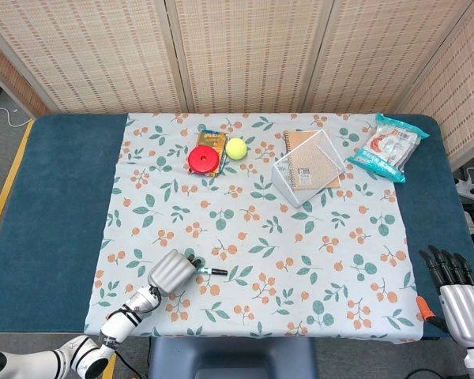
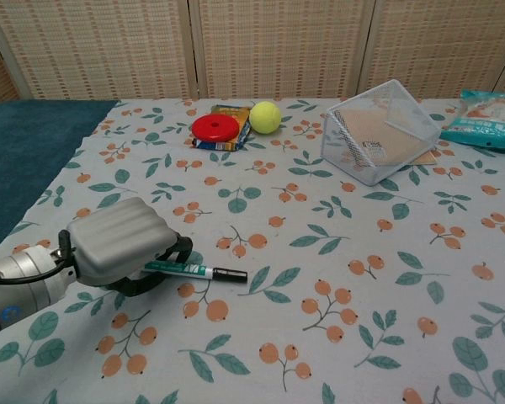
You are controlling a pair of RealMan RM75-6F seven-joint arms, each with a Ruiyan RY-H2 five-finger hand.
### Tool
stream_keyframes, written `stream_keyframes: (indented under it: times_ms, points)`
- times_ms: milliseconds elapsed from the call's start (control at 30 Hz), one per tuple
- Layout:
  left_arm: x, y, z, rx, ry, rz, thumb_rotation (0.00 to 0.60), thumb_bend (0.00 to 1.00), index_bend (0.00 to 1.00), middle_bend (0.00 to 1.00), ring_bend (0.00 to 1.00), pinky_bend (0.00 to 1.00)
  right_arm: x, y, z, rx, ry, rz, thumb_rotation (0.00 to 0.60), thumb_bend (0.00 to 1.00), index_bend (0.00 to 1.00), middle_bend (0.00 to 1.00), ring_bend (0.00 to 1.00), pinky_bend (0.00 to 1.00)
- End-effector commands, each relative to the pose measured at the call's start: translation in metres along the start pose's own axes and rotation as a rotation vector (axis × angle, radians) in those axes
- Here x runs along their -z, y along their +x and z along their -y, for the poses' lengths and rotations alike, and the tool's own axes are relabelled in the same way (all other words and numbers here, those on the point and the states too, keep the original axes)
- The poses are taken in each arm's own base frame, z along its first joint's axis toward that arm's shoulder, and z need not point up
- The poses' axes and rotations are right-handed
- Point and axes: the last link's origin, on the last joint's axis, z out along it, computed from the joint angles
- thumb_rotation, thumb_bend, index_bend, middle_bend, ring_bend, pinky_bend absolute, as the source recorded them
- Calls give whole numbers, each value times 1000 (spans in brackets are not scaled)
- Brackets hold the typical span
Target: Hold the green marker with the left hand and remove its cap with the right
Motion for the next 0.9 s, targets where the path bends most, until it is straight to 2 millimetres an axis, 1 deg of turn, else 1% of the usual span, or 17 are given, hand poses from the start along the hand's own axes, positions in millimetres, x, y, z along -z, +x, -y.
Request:
stream_keyframes:
  times_ms: [33, 133, 200, 233, 300, 400, 467, 533, 633, 733, 833, 900]
  points:
    - [1, 2, 0, 6, 11, -32, 600, 457, 585, 697, 793, 878, 0, 0, 0, 0, 0, 0, 600, 271, 0, 0, 0, 0]
    - [3, 8, -1, 34, 38, -102, 600, 497, 711, 821, 820, 905, 0, -1, 0, 0, 3, 1, 600, 271, 0, 0, 0, 0]
    - [8, 11, -1, 63, 69, -160, 600, 575, 825, 937, 856, 937, -1, -3, 3, -3, 16, -1, 600, 271, 0, 0, 0, 0]
    - [11, 11, -1, 68, 76, -173, 600, 607, 859, 978, 871, 950, -2, -4, 5, -8, 27, -1, 600, 271, 0, 0, 0, 0]
    - [15, 13, -3, 104, 92, -188, 600, 622, 868, 997, 886, 962, -4, -6, 11, -30, 61, -12, 600, 271, 0, 0, 0, 0]
    - [21, 19, -7, 158, 123, -159, 600, 632, 873, 1000, 900, 972, -15, -6, 33, -85, 156, -74, 600, 271, 9, 0, 0, 0]
    - [21, 29, -11, 181, 151, -146, 600, 638, 874, 1000, 905, 977, -28, -6, 53, -108, 229, -121, 600, 271, 78, 0, 0, 0]
    - [18, 40, -17, 185, 173, -133, 600, 646, 874, 1000, 912, 982, -44, -8, 74, -108, 282, -130, 600, 271, 153, 0, 0, 0]
    - [14, 55, -28, 189, 183, -114, 600, 653, 874, 1000, 912, 984, -64, -10, 104, -85, 350, -100, 600, 271, 220, 0, 0, 0]
    - [11, 69, -44, 204, 166, -101, 600, 652, 873, 1000, 912, 984, -82, -13, 130, -90, 400, -46, 600, 271, 233, 0, 0, 0]
    - [9, 83, -59, 195, 139, -119, 600, 651, 872, 1000, 912, 984, -90, -18, 149, -113, 435, 18, 600, 271, 241, 0, 0, 0]
    - [7, 90, -65, 185, 132, -132, 600, 651, 872, 1000, 912, 984, -91, -18, 158, -141, 448, 48, 600, 271, 246, 0, 0, 0]
